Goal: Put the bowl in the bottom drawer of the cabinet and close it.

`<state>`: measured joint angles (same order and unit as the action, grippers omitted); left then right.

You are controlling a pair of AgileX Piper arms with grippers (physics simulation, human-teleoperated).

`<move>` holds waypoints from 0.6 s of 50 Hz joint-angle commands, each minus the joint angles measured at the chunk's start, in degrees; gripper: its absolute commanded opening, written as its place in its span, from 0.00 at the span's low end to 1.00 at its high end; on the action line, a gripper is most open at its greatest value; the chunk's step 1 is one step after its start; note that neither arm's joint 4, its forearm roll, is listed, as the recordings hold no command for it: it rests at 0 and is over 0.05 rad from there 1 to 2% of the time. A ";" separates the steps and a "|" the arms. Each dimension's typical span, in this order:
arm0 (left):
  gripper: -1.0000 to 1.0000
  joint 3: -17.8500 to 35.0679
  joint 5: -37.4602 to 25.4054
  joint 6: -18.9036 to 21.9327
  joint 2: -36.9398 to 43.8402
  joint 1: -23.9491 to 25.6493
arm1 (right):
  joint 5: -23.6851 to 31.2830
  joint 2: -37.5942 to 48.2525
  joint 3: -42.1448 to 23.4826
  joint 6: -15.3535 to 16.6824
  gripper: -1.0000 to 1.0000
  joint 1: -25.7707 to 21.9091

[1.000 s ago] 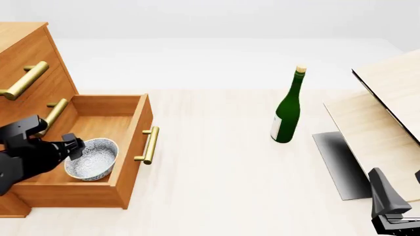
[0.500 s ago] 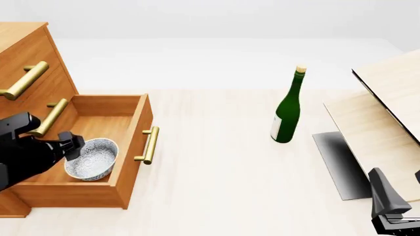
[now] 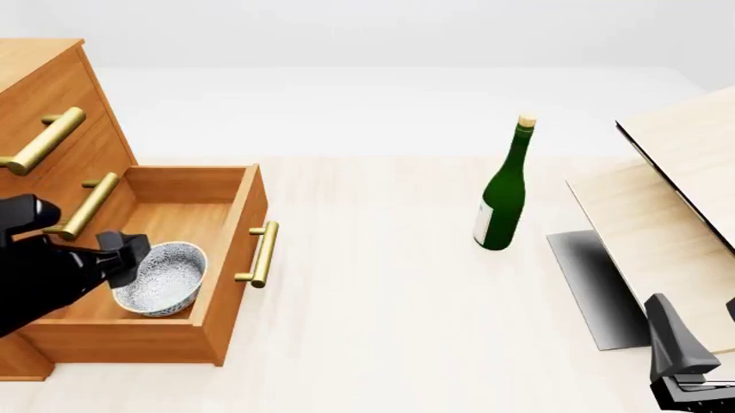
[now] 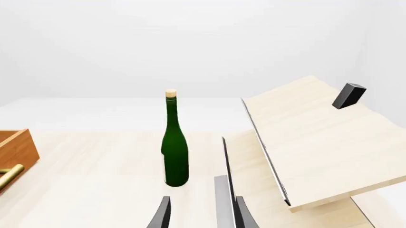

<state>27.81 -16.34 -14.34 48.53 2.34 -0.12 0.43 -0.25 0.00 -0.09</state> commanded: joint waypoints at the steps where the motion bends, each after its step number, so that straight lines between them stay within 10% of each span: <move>1: 1.00 0.27 -0.71 1.81 -0.78 2.41 | 0.00 0.01 0.00 0.00 1.00 0.01; 30: 1.00 0.73 -3.81 10.25 -6.23 12.78 | 0.00 0.00 0.00 0.01 1.00 0.00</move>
<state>28.82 -21.58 -6.15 40.14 12.45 -0.12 0.43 -0.25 0.00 -0.09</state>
